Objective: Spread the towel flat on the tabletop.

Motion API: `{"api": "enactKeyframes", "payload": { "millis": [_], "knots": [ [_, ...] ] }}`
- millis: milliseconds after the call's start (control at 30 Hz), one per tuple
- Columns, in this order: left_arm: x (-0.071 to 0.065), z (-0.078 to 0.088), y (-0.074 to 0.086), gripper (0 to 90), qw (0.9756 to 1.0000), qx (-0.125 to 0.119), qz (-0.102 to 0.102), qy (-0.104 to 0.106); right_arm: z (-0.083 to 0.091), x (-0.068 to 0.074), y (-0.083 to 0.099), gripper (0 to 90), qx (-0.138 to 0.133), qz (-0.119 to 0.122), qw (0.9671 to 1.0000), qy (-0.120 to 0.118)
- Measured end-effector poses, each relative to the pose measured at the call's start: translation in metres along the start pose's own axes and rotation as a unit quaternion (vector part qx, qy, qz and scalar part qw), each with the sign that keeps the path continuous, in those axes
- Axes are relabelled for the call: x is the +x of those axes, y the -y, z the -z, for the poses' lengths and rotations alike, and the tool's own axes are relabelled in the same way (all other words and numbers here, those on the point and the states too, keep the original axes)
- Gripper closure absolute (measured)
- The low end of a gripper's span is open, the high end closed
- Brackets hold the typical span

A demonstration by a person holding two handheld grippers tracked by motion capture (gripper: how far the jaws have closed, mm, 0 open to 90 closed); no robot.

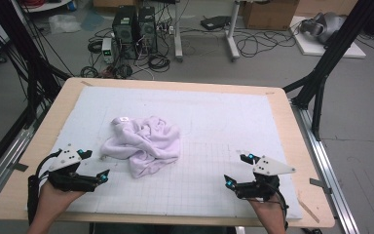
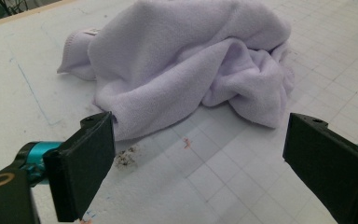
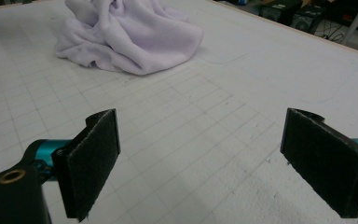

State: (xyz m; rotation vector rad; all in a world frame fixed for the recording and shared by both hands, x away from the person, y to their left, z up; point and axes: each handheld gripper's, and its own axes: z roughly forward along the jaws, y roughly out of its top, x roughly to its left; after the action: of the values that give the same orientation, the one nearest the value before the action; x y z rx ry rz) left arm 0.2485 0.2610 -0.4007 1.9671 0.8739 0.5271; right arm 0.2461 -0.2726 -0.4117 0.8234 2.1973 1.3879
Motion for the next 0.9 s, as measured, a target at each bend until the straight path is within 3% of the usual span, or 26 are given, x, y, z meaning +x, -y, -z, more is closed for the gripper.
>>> {"api": "enactKeyframes", "payload": {
  "millis": [600,900],
  "knots": [
    [0.001,-0.004,-0.008,13.2,1.0,-0.006,0.001,0.003,-0.02,-0.009,-0.018,11.1,0.003,-0.009,0.9996,-0.026],
    [0.003,-0.014,-0.023,20.6,0.9998,-0.002,-0.014,0.014,-0.041,-0.009,-0.045,11.2,0.01,0.015,0.999,-0.04]
  ]
}}
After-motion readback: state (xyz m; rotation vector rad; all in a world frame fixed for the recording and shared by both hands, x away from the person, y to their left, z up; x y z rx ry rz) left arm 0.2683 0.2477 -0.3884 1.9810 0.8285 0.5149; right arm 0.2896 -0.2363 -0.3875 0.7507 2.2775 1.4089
